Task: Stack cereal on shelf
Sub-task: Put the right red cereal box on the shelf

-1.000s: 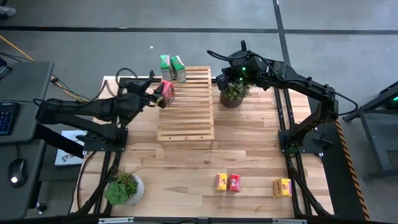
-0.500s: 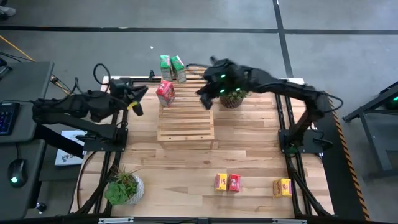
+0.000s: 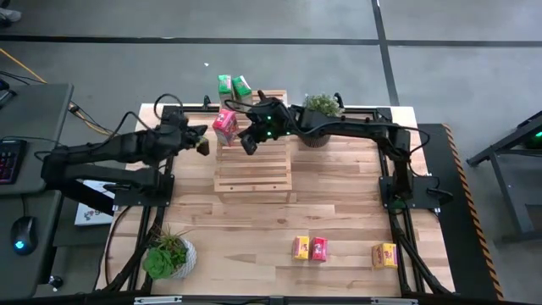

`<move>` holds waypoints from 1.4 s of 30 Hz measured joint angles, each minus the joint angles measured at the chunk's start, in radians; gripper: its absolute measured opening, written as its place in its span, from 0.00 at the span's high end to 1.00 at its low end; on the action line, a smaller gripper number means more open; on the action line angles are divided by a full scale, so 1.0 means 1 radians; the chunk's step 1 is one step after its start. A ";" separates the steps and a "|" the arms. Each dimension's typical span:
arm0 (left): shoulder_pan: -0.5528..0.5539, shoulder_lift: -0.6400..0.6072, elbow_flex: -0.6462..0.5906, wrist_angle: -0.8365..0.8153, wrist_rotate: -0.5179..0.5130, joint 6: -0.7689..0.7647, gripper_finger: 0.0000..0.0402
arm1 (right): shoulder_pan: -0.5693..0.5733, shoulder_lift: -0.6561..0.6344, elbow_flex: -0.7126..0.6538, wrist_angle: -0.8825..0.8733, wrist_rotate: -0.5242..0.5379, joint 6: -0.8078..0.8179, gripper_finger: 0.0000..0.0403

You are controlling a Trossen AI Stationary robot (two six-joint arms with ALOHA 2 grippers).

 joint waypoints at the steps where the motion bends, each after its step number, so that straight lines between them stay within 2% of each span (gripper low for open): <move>1: 0.033 0.011 0.000 0.032 0.048 0.042 1.00 | 0.000 0.003 0.000 0.015 0.000 0.004 1.00; 5: 0.158 0.056 -0.001 0.127 0.233 0.160 1.00 | -0.002 0.003 0.000 0.032 0.015 0.007 1.00; 11: 0.324 0.090 -0.001 0.133 0.511 0.271 1.00 | -0.003 0.003 0.000 0.030 0.018 0.006 1.00; 17: 0.422 0.102 -0.002 0.170 0.727 0.320 1.00 | -0.002 0.003 0.000 0.036 0.022 0.005 1.00; 29: 0.462 0.112 -0.002 0.193 0.758 0.313 1.00 | -0.005 0.008 0.000 0.133 0.102 0.008 1.00; 42: 0.478 0.113 -0.002 0.220 0.765 0.303 1.00 | -0.030 0.036 0.001 0.176 0.112 0.058 1.00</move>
